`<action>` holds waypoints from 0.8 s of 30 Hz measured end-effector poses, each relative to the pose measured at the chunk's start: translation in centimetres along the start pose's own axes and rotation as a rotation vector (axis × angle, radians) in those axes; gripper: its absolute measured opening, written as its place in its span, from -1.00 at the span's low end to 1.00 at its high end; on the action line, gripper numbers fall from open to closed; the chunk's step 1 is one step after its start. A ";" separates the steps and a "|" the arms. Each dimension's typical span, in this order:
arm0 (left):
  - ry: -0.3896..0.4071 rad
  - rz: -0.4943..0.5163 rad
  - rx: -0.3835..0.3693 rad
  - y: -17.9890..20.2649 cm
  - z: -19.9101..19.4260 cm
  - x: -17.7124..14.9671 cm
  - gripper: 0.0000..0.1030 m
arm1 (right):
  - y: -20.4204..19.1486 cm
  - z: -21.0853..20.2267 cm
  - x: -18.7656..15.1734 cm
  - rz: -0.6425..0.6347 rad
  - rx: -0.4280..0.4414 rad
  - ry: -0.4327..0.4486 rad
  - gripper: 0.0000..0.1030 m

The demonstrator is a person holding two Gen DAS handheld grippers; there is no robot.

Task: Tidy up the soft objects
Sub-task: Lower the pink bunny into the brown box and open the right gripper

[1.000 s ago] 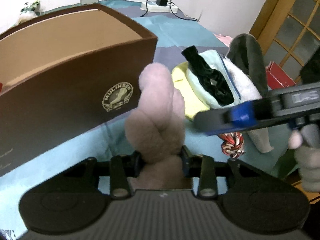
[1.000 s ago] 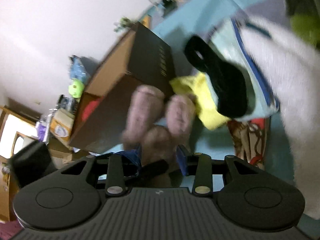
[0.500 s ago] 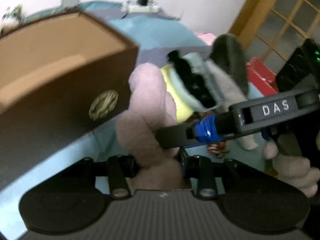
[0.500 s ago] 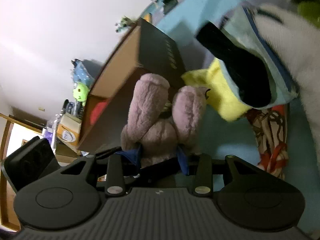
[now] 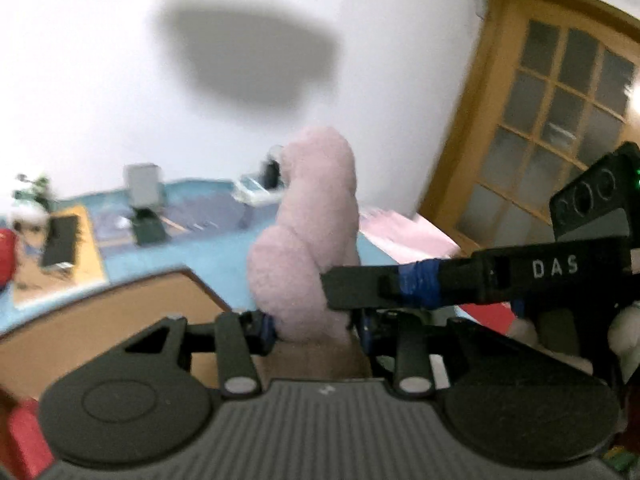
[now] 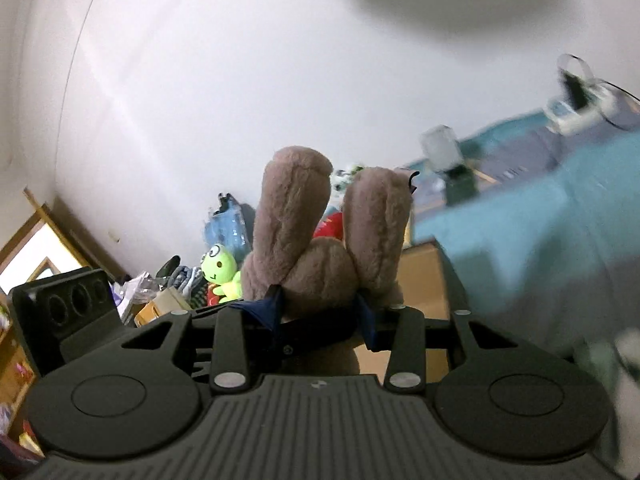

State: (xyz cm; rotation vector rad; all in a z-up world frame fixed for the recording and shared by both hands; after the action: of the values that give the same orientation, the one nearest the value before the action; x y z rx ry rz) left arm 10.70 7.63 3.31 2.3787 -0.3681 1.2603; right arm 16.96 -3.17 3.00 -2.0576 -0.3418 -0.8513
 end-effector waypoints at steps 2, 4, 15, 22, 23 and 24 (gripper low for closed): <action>0.011 -0.031 0.041 -2.5 0.1 0.4 -0.40 | 0.0 3.1 0.7 -0.013 0.006 -0.037 -0.53; -0.014 -0.105 0.068 -5.8 0.8 -0.1 -0.40 | 0.6 6.4 0.7 0.000 0.011 -0.096 -0.53; -0.350 -0.535 0.238 -16.8 3.3 -9.8 -0.42 | 2.3 18.9 -7.4 0.149 -0.056 -0.543 -0.55; -0.518 -0.559 0.336 -18.6 2.8 -12.5 -0.38 | 0.6 20.8 -10.1 0.170 -0.061 -0.667 -0.54; -0.532 -0.546 0.348 -18.8 2.5 -12.6 -0.38 | 0.4 20.9 -10.2 0.170 -0.054 -0.671 -0.54; -0.535 -0.537 0.356 -19.2 2.5 -12.9 -0.36 | -0.1 21.0 -10.4 0.163 -0.047 -0.674 -0.54</action>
State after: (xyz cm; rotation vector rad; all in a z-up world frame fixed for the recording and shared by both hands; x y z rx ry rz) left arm 13.36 23.69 -13.25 2.8227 0.3653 0.4659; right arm 18.69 14.47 -12.40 -2.3352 -0.5065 -0.0444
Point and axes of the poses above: each gripper's, at about its wrist camera, not at the fingertips, and z roughly the way its jaws point, y to its right, x to its top, the point moved 6 cm from there along z, roughly the way its jaws point, and after that the axes turned 3 degrees about -y, right-handed, at the moved point
